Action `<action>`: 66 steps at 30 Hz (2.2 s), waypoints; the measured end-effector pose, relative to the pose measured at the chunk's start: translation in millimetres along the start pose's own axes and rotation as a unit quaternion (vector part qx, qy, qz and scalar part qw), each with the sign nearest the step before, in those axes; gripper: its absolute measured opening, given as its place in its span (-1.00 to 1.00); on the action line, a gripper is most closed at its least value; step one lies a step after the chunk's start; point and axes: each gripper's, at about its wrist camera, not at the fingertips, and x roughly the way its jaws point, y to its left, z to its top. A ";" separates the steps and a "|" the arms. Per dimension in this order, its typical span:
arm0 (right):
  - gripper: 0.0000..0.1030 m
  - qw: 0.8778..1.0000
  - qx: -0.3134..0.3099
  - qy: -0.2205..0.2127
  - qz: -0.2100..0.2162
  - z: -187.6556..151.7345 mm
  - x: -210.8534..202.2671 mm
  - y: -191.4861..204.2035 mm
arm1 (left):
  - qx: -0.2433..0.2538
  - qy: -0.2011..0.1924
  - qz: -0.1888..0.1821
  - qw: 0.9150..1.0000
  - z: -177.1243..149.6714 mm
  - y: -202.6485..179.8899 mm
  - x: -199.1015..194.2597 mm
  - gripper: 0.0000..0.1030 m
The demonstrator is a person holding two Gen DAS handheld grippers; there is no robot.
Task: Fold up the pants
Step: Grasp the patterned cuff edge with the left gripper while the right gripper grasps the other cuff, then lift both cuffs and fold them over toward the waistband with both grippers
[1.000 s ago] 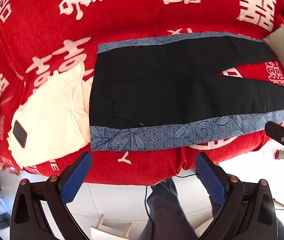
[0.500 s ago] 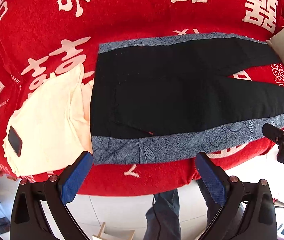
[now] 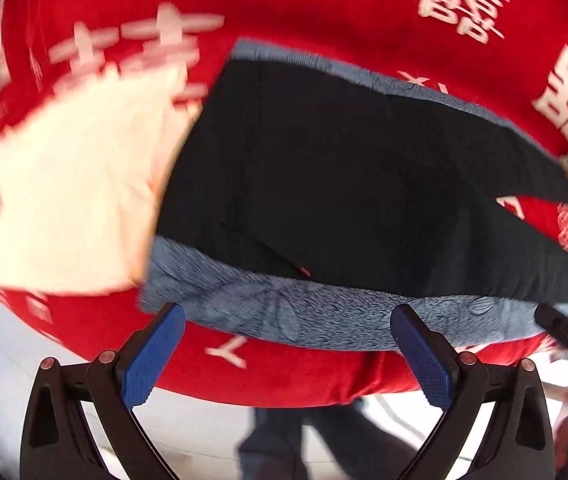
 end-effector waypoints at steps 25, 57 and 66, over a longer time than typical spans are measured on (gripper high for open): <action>-0.67 0.918 0.193 0.041 0.344 -38.9 116.1 -63.4 | -0.132 0.027 -0.175 0.975 -43.1 28.8 71.2 1.00; -0.82 0.967 -0.103 -0.045 0.228 161.4 5.7 35.0 | -0.112 -0.081 -0.122 0.983 155.5 11.4 10.7 -0.74; -0.82 0.985 -0.082 -0.052 0.140 226.0 88.6 44.4 | -0.074 -0.095 -0.096 0.988 214.1 -0.8 84.6 -0.71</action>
